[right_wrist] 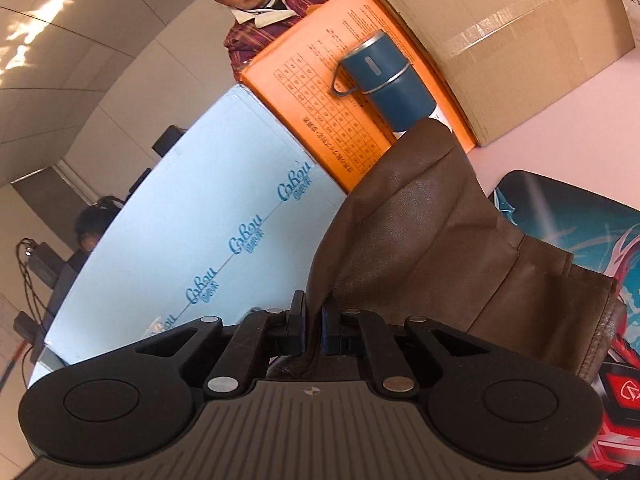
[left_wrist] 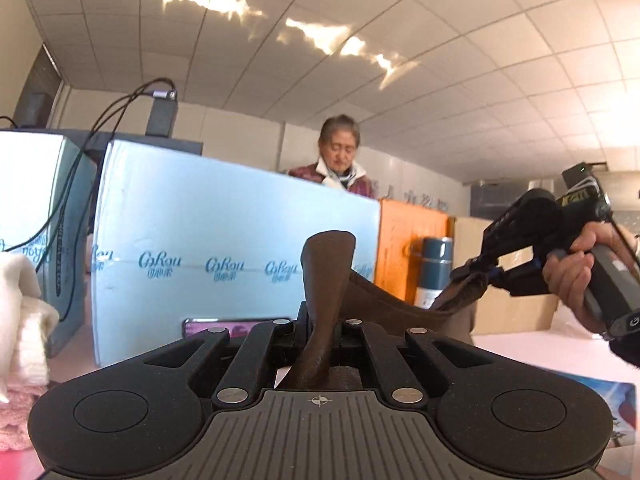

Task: Fold clothes
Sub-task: 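Lift the jacket with both grippers and shake it flat onto the mat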

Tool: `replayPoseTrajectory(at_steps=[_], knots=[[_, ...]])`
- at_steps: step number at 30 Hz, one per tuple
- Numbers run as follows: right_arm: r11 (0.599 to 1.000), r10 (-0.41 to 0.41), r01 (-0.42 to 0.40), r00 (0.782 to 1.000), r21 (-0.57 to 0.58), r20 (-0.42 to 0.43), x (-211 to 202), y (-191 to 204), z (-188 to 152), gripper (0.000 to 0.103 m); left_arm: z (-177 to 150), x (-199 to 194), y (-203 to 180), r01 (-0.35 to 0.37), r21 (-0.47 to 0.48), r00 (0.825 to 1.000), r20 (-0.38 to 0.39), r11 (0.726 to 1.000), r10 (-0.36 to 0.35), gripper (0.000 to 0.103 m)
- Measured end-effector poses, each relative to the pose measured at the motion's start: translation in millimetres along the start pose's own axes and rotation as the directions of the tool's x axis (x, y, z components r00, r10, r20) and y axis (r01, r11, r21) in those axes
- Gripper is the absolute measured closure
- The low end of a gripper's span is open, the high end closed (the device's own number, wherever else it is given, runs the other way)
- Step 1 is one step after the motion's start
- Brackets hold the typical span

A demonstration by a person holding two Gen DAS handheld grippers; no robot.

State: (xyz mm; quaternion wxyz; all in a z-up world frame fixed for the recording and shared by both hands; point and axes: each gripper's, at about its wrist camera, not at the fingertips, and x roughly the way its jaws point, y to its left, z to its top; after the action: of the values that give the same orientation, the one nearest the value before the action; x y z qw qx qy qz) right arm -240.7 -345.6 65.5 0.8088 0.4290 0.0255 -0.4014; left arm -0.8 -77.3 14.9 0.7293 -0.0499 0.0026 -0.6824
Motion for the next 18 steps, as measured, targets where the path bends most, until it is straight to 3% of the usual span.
replayPoseTrajectory(at_steps=[4, 8, 12, 16, 18], knots=[[0.995, 0.102, -0.102, 0.994, -0.008, 0.045, -58, -13, -9, 0.097, 8, -51, -28, 0.151, 0.104, 0.985, 0.065, 0.983, -0.159, 0.100], [0.984, 0.176, -0.174, 0.982, -0.024, 0.071, -129, -53, -32, 0.097, -6, -90, -60, 0.278, 0.276, 0.961, -0.067, 0.920, -0.270, 0.099], [0.985, 0.159, -0.154, 0.985, -0.070, 0.066, -182, -89, -64, 0.097, -14, -105, -70, 0.343, 0.302, 0.933, -0.218, 0.890, -0.286, 0.098], [0.956, 0.261, -0.253, 0.964, -0.148, 0.040, -221, -102, -85, 0.096, -16, -107, -67, 0.328, 0.284, 0.931, -0.262, 0.901, -0.256, 0.098], [0.932, 0.312, -0.300, 0.949, -0.204, 0.030, -237, -101, -85, 0.092, -17, -108, -64, 0.305, 0.270, 0.937, -0.256, 0.913, -0.237, 0.098]])
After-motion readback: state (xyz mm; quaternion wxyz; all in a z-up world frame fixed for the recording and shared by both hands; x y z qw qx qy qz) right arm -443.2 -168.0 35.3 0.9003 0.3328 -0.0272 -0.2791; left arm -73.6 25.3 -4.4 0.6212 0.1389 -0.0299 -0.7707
